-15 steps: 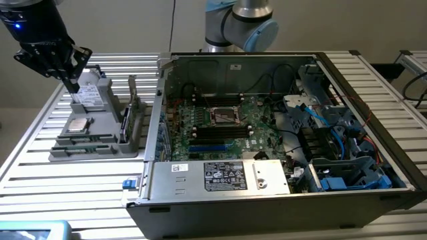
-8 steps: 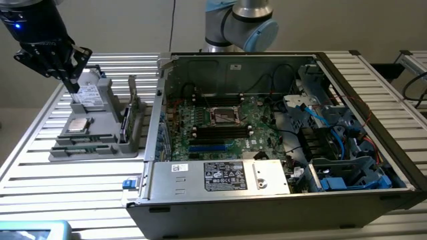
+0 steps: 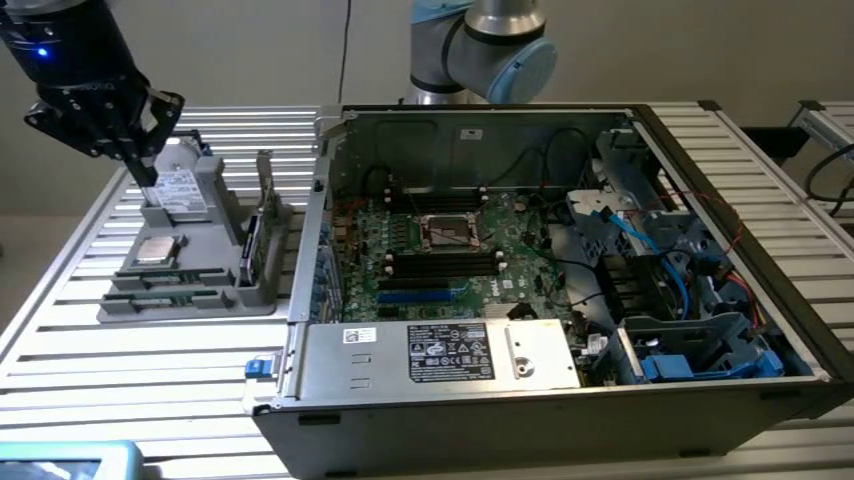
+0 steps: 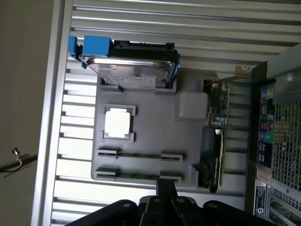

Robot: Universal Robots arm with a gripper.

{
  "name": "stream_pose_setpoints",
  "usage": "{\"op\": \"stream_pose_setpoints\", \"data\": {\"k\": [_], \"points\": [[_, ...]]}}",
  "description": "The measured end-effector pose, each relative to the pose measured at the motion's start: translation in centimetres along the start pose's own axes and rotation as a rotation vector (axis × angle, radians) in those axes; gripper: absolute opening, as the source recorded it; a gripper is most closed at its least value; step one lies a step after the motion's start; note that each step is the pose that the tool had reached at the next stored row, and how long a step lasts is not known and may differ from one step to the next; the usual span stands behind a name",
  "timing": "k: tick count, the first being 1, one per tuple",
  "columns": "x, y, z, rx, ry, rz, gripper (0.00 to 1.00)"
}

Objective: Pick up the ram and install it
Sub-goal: 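Pick up the ram and move it above insertion slot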

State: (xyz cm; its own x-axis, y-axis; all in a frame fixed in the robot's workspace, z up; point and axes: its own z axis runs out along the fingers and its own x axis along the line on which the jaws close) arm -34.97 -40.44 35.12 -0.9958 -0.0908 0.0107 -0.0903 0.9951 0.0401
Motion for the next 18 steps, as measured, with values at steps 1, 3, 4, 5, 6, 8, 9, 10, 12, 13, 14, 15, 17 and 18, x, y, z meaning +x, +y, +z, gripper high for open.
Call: {"op": "stream_pose_setpoints", "data": {"k": [1,3,4,5,6,8,9,10,12,13,14,15,17,18], "points": [[0.0,0.0,0.0,0.0002,0.0007,-0.018,0.11],[0.0,0.0,0.0,0.0006,0.0022,-0.054,0.11],[0.0,0.0,0.0,0.0008,0.003,-0.073,0.11],[0.0,0.0,0.0,0.001,0.0037,-0.09,0.11],[0.0,0.0,0.01,0.0012,0.0044,-0.108,0.11],[0.0,0.0,0.01,0.0015,0.0059,-0.146,0.11],[0.0,0.0,0.01,0.0017,0.0066,-0.164,0.11],[0.0,0.0,0.01,0.0019,0.0073,-0.182,0.11],[0.0,0.0,0.01,0.0022,0.0088,-0.218,0.11],[0.0,0.0,0.01,0.0024,0.0095,-0.236,0.11],[0.0,0.0,0.01,0.0026,0.0102,-0.254,0.11],[0.0,0.0,0.01,0.0028,0.011,-0.273,0.11],[0.0,0.0,0.01,0.0031,0.0125,-0.309,0.11],[0.0,0.0,0.01,0.0034,0.0132,-0.327,0.11]]}}
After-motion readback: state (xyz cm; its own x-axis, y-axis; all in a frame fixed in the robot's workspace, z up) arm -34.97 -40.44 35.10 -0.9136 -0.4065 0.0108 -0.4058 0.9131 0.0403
